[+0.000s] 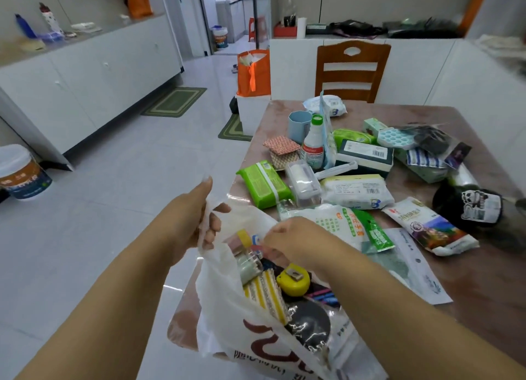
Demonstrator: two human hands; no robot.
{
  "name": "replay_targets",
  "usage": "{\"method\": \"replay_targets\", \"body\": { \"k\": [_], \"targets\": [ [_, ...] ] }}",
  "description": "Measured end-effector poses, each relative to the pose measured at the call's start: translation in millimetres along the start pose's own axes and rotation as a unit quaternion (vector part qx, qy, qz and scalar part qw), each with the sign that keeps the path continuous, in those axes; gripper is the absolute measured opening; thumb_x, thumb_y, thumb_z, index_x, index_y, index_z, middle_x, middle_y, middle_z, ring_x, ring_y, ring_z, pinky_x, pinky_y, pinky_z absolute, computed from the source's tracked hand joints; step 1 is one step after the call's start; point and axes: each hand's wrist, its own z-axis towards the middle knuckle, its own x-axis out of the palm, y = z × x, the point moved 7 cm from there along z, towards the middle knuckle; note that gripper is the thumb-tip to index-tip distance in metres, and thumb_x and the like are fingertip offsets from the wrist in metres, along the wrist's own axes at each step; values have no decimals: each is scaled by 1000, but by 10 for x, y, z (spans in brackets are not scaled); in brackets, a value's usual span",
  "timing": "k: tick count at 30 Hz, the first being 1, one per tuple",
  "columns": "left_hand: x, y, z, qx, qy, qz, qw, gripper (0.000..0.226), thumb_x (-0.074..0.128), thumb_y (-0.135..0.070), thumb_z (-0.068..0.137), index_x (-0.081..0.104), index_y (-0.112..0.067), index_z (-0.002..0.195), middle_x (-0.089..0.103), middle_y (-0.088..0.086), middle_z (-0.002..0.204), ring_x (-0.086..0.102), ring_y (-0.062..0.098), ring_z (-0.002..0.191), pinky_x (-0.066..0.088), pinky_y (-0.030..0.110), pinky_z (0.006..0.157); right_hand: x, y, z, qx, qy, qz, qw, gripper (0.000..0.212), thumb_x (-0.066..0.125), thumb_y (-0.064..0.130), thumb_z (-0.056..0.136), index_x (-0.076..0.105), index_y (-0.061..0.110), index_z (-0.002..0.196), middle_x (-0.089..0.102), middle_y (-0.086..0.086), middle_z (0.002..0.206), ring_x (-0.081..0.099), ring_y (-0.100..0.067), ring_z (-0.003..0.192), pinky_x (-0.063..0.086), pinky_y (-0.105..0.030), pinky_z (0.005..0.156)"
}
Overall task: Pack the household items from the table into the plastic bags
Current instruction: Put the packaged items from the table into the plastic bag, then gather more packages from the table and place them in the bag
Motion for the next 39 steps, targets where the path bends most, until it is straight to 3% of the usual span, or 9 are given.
{"method": "replay_targets", "body": {
  "k": [7,14,17,20,23,26,32,35,39],
  "targets": [
    [-203,-746,117,81,-123,244,959,69,33,-56,96,68,1,80,70,17,71,66,31,65,56,41,74,-1115,437,107,-29,-86,113,989,22,58,18,93,63,0,105,65,-16,89,62,-26,80,53,-32,72],
    [539,-1268,1107,72,-19,35,997,36,50,-35,95,57,0,91,57,14,80,58,23,69,53,31,70,-1605,241,1224,55,-152,77,984,35,52,30,95,60,-2,107,64,-9,76,60,-23,72,54,-35,79],
    [802,-1215,1718,36,-12,-16,999,28,52,-33,95,51,-6,89,48,11,75,48,19,65,44,25,60,-1661,270,1734,44,-178,127,975,45,43,47,95,61,5,99,61,-10,79,56,-21,69,48,-30,68],
    [966,-999,2340,-4,-32,-21,999,29,56,-30,93,51,-1,92,60,17,70,50,23,70,44,30,63,-1641,315,2163,10,-170,116,979,53,30,58,95,59,13,88,57,-11,91,53,-19,74,41,-29,69],
    [1075,-889,2879,-6,-68,7,998,41,61,-24,87,58,3,118,65,26,117,61,34,101,49,38,81,-1644,210,2332,-4,-185,120,975,60,29,55,97,68,12,82,65,-12,90,60,-28,89,47,-43,93],
    [1136,-828,3332,-18,-108,73,991,44,57,-19,90,52,1,129,56,17,133,57,32,118,49,34,87,-1795,-11,2327,-34,-261,169,950,64,36,43,97,53,17,42,61,-5,55,59,-28,66,50,-45,81],
    [1395,-733,3877,-34,-150,126,980,57,41,-36,97,37,-5,144,35,18,153,36,32,138,30,33,110,-2233,-438,2291,-35,-370,247,895,51,40,33,98,47,16,50,53,-3,51,51,-22,57,41,-37,65],
    [1513,-672,3954,-59,-106,175,977,70,65,-45,81,47,-3,134,53,20,135,51,34,122,41,37,104,-2409,-566,2368,-12,-384,247,890,51,39,39,98,49,15,55,55,-5,54,52,-22,58,43,-37,65],
    [1589,-584,4068,-102,-52,-8,993,59,82,-31,63,56,-1,106,67,19,88,67,32,76,58,43,71,-2625,-680,2531,10,-401,240,884,45,42,44,96,54,15,62,58,-4,62,55,-25,67,51,-47,78]
  ]
}}
